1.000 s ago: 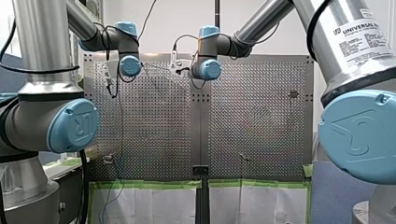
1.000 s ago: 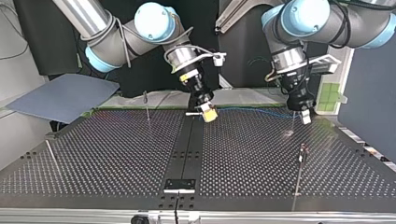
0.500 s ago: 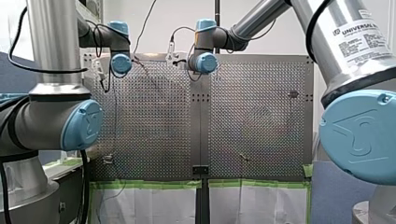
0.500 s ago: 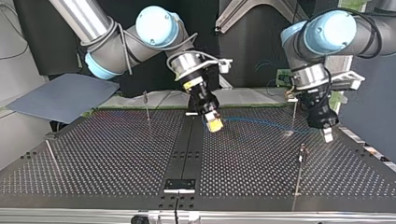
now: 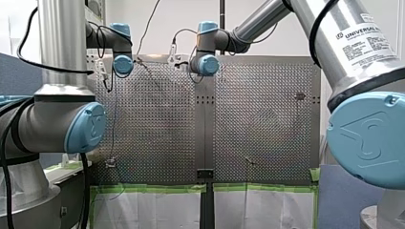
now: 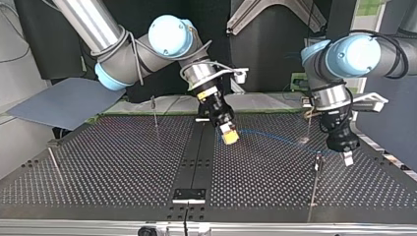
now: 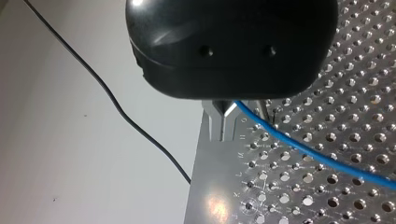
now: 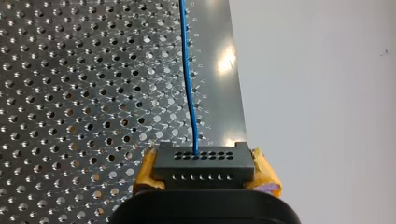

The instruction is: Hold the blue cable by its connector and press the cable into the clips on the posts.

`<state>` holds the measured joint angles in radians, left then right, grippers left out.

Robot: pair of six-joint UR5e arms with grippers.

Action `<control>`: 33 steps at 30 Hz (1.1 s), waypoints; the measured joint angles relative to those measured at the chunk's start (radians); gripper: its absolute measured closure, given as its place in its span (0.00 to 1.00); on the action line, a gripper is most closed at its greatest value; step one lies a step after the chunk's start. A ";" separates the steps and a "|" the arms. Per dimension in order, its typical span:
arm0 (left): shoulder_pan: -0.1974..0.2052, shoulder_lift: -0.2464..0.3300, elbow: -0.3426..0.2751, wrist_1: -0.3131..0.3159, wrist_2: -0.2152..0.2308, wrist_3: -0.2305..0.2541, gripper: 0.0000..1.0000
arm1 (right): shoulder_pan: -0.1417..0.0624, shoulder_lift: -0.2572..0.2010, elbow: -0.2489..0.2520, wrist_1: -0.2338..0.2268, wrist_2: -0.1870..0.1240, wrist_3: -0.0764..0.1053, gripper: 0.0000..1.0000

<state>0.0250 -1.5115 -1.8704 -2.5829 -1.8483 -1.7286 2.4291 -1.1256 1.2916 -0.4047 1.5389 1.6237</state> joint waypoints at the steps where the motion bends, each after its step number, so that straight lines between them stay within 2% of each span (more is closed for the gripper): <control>1: 0.001 -0.003 0.003 0.000 0.002 0.000 1.00 | 0.000 0.000 -0.003 0.001 0.000 0.000 1.00; 9: 0.018 -0.015 0.022 0.002 0.023 0.000 1.00 | -0.003 0.003 -0.012 0.003 0.000 0.001 1.00; 16: 0.028 -0.061 0.050 0.004 0.052 -0.001 1.00 | -0.011 0.008 -0.019 0.004 0.000 0.007 1.00; 22: 0.030 -0.089 0.098 0.003 0.074 -0.018 1.00 | -0.016 0.025 -0.033 0.008 -0.003 0.009 1.00; 27: 0.035 -0.094 0.114 0.004 0.085 -0.033 1.00 | -0.020 0.041 -0.049 0.009 -0.006 0.009 1.00; 33: 0.049 -0.097 0.118 0.004 0.093 -0.042 1.00 | -0.036 0.057 -0.072 0.013 -0.009 0.009 1.00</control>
<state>0.0739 -1.6089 -1.7522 -2.5788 -1.7554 -1.7707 2.3934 -1.0691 1.2199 -0.3920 1.5297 1.6324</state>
